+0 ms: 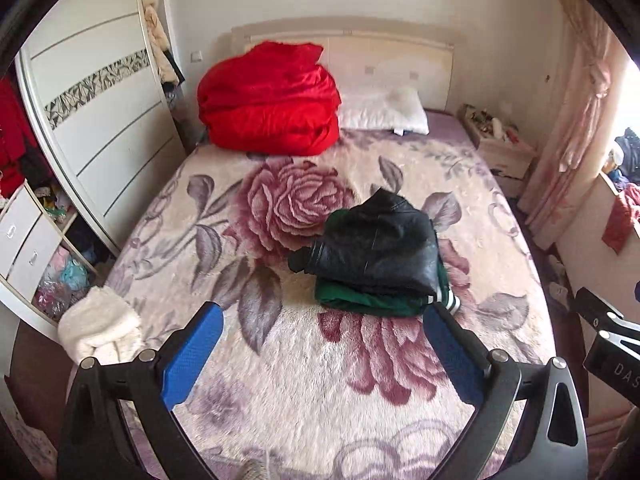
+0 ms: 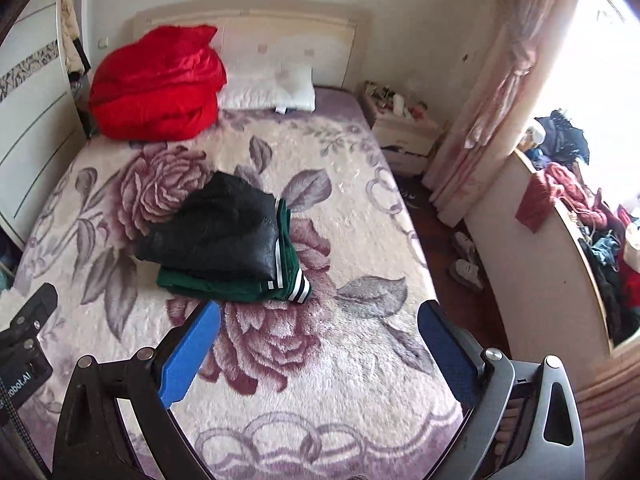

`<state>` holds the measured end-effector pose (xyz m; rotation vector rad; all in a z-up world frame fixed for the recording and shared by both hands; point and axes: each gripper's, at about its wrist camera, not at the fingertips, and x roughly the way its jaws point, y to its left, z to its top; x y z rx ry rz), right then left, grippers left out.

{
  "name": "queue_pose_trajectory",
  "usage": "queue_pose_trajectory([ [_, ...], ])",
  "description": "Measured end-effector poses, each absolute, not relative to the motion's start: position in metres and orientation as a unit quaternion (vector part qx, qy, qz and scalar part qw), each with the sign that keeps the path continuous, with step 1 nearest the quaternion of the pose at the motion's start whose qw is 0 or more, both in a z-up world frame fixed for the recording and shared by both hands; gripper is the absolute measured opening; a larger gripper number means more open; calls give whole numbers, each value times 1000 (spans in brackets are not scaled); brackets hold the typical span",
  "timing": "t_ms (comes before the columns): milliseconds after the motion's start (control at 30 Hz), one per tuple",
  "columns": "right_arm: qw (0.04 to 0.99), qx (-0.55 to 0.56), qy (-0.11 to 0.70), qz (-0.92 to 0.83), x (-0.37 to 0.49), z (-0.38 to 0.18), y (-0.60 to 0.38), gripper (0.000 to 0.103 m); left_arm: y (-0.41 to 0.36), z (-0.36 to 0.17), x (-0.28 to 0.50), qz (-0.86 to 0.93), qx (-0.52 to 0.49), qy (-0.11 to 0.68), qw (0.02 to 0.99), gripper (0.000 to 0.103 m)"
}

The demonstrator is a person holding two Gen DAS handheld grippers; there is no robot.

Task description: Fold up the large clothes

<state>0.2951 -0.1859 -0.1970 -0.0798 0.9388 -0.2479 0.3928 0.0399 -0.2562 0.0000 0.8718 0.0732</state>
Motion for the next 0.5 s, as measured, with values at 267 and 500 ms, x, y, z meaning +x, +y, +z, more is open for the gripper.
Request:
queue_pose_trajectory([
  [267, 904, -35, 410, -119, 188, -93, -180, 100, 43, -170, 302, 35, 5, 384, 923, 102],
  [500, 918, -27, 382, -101, 101, -24, -174, 100, 39, -125, 238, 34, 2, 383, 923, 102],
])
